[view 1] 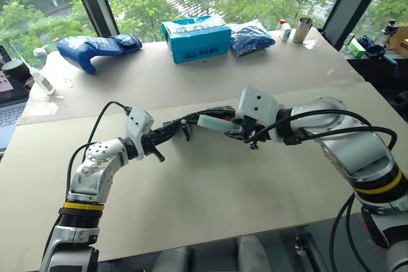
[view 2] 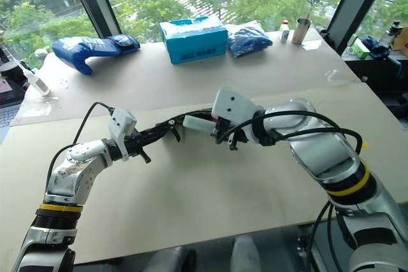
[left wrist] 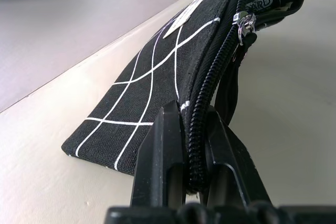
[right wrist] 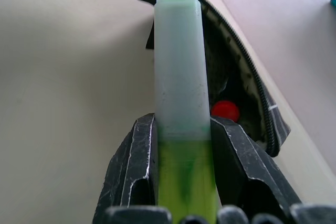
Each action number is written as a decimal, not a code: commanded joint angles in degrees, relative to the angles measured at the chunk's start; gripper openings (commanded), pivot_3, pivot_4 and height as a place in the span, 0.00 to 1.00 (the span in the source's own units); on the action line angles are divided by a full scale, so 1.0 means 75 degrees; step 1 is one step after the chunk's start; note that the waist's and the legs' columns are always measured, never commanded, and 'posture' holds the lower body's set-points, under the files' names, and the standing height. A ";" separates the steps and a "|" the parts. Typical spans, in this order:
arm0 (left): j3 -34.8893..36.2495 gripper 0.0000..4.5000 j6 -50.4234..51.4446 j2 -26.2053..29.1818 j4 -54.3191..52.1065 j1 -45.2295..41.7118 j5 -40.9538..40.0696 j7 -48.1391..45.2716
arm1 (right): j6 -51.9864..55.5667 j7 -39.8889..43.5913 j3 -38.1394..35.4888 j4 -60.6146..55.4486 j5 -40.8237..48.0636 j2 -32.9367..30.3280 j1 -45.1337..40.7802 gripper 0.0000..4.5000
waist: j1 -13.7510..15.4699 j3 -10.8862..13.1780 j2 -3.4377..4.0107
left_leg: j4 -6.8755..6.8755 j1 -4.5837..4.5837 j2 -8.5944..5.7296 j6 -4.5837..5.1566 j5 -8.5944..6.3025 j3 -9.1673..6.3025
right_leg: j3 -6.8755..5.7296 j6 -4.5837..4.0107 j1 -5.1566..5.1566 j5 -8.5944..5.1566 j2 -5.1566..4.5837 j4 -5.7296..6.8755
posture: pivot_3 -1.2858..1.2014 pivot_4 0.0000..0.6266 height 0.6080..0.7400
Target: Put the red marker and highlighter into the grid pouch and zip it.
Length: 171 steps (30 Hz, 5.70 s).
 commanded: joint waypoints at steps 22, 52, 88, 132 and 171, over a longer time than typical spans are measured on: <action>-0.0039 0.00 -0.0334 0.0110 -0.0078 0.0004 0.0244 -0.0162 | 0.0043 0.0886 -0.0685 0.0492 0.0442 -0.0138 -0.0032 0.23 | -0.0009 0.0000 0.0000 | -0.0001 -0.0001 -0.0001 0.0000 -0.0001 -0.0002 | -0.0003 0.0000 -0.0001 0.0000 0.0000 -0.0001 | 0.52 0.24 1.00; -0.0244 0.00 -0.0386 0.0099 -0.0273 0.0158 0.0347 -0.0289 | -0.3276 -0.0099 0.1829 0.3101 -0.3459 0.1017 -0.1381 0.23 | -0.0060 0.0000 0.0000 | 0.0001 -0.0001 -0.0001 -0.0003 0.0000 0.0002 | -0.0001 -0.0001 -0.0011 0.0001 0.0000 0.0004 | 0.52 0.24 1.00; -0.0132 0.00 -0.0290 -0.0104 -0.0118 -0.0101 0.0197 -0.0206 | -0.8707 -0.1361 0.1320 0.5575 -0.6136 0.2018 -0.1318 0.98 | -0.0262 0.0000 0.0001 | -0.0011 0.0000 -0.0003 -0.0008 0.0003 0.0001 | 0.0001 -0.0001 -0.0022 0.0001 0.0002 0.0007 | 0.52 0.24 1.00; 0.0444 0.00 0.0910 -0.0088 -0.0568 -0.0258 -0.0609 0.0198 | -0.0483 -0.3117 -0.0894 0.3809 -0.0130 0.5377 -0.0054 0.98 | -0.0237 -0.0001 0.0003 | 0.0007 -0.0003 0.0000 -0.0009 0.0004 -0.0001 | 0.0005 -0.0007 -0.0024 0.0015 0.0003 0.0017 | 0.52 0.24 1.00; 0.0568 0.00 0.1240 0.0052 -0.0800 -0.0077 -0.0810 0.0423 | -0.0725 -0.1283 -0.2200 0.3042 -0.0134 0.1187 0.0901 0.00 | -0.0241 -0.0001 0.0003 | 0.0001 -0.0002 0.0001 -0.0008 0.0003 0.0010 | 0.0005 -0.0004 -0.0022 0.0017 0.0003 0.0010 | 0.52 0.24 1.00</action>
